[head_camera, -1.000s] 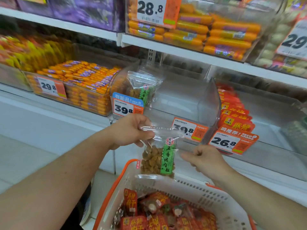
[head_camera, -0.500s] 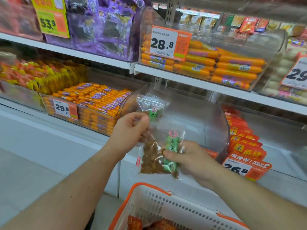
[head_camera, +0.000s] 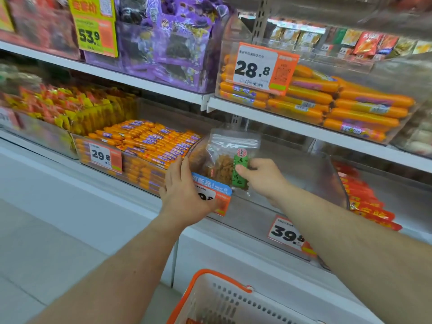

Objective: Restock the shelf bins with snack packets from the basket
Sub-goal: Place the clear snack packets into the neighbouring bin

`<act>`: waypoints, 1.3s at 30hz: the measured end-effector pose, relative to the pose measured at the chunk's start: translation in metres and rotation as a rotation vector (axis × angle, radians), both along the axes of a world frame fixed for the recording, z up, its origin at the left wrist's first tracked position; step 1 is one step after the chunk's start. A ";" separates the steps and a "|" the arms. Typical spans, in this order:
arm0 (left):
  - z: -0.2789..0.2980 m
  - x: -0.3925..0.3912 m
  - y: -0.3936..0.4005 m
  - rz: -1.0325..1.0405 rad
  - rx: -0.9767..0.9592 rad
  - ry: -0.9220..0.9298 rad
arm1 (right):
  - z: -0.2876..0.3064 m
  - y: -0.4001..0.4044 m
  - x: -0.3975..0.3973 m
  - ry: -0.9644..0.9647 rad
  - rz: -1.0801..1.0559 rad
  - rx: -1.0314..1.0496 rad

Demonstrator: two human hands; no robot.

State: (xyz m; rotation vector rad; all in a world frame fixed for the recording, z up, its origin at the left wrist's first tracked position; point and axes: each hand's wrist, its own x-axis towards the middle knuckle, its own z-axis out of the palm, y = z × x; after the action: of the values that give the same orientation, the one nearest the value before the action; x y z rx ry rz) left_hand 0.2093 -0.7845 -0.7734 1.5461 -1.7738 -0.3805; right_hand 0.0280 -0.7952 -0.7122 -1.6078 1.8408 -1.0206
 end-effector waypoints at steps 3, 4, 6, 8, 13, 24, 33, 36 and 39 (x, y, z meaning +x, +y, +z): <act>-0.004 -0.002 -0.004 0.035 -0.015 0.018 | -0.009 -0.018 0.010 -0.099 -0.002 0.138; -0.005 -0.002 -0.004 0.037 -0.017 0.016 | -0.012 -0.024 0.013 -0.105 0.007 0.175; -0.006 -0.002 -0.005 0.030 -0.015 0.018 | -0.018 -0.032 0.016 -0.077 0.029 0.228; -0.007 -0.002 -0.005 0.022 -0.009 0.020 | -0.023 -0.037 0.018 -0.050 0.023 0.256; -0.006 -0.003 -0.005 0.027 -0.015 0.031 | -0.038 -0.050 0.013 0.074 0.003 0.307; -0.001 -0.002 -0.002 0.021 0.034 0.009 | -0.037 -0.046 0.005 0.168 0.056 0.374; 0.015 -0.010 0.023 -0.092 -0.395 0.102 | 0.001 -0.005 -0.010 0.241 -0.134 0.065; 0.016 -0.026 0.044 -0.442 -0.131 0.068 | 0.016 0.043 -0.001 0.308 -0.105 -0.281; 0.003 -0.045 0.063 -0.763 0.249 -0.249 | 0.005 0.088 -0.004 0.207 -0.033 -0.371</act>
State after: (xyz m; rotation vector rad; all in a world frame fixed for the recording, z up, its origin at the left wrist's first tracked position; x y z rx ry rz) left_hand 0.1644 -0.7219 -0.7704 1.0394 -2.5655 -0.8247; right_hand 0.0240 -0.7074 -0.7068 -1.9666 1.8962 -1.3142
